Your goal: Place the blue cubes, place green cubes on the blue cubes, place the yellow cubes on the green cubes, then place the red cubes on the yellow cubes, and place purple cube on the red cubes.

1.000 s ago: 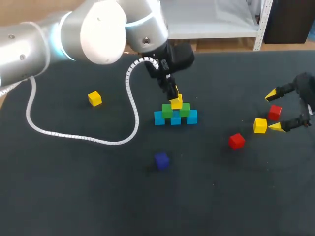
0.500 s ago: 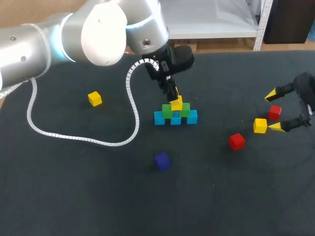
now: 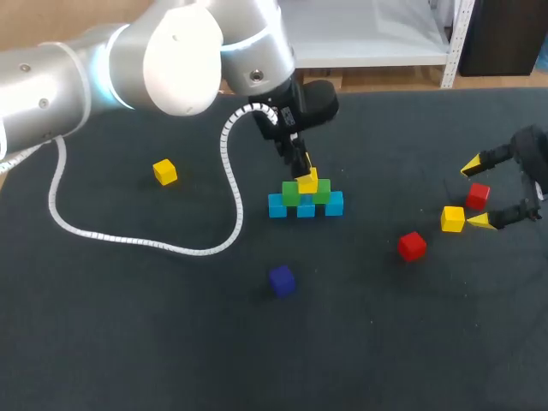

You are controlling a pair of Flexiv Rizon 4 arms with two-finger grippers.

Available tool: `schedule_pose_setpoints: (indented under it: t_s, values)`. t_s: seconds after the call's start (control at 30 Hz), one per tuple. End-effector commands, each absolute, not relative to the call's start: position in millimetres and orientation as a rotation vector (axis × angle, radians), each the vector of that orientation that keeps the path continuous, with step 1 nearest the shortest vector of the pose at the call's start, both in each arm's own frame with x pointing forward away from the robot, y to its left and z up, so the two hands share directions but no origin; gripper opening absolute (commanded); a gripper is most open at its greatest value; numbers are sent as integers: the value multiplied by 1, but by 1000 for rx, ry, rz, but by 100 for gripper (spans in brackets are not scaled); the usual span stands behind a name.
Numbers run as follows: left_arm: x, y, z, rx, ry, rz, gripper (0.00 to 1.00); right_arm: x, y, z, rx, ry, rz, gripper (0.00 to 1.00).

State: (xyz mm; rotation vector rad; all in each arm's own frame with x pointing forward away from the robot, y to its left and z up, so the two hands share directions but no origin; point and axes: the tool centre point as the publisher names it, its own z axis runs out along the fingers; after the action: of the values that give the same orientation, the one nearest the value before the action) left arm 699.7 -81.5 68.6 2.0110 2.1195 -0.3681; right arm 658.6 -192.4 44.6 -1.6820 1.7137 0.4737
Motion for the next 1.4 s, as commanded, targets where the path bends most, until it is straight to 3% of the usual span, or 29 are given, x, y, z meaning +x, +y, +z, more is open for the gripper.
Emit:
schedule_pose_setpoints:
  t_s: [0.03, 0.9, 1.1, 1.4]
  values:
    - [704, -82, 69, 2016, 2122, -368, 0, 659, -193, 44, -1680, 1710, 475, 100]
    - [707, -81, 69, 2015, 2121, -372, 0, 659, -193, 44, -1680, 1710, 475, 100]
    - [706, -81, 69, 2014, 2128, -373, 21, 659, -193, 44, -1680, 1710, 475, 100]
    - [706, -81, 68, 2013, 2129, -373, 24, 659, -193, 44, -1680, 1710, 475, 100]
